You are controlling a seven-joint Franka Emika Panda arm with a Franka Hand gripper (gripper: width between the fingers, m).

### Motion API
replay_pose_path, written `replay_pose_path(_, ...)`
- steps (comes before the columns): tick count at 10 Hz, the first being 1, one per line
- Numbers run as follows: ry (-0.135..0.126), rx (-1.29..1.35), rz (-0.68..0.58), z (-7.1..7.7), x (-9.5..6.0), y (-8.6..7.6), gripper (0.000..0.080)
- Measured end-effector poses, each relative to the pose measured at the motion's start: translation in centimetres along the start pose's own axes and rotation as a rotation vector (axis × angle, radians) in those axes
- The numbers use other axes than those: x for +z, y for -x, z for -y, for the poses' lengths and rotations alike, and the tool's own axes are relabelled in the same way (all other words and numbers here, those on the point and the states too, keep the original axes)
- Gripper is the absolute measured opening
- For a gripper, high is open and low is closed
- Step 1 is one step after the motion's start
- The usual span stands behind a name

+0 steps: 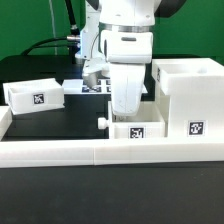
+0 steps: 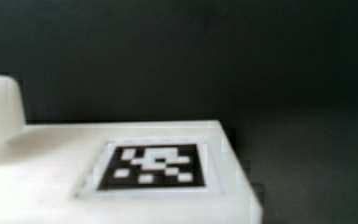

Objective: Assemble drawer

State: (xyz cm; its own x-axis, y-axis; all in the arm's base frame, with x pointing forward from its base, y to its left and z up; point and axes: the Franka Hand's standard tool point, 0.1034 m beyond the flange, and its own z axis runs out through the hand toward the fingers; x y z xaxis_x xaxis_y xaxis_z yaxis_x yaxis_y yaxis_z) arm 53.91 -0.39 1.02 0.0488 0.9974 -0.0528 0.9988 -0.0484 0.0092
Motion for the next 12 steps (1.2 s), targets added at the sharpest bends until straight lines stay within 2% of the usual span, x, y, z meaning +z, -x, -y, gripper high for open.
replay_pose_path(6,-0.002,0.016,0.001,0.02,0.04,0.13,0.0043)
replay_pose_path(12,0.019,0.012,-0.005,-0.70,-0.05,-0.23,0.0043)
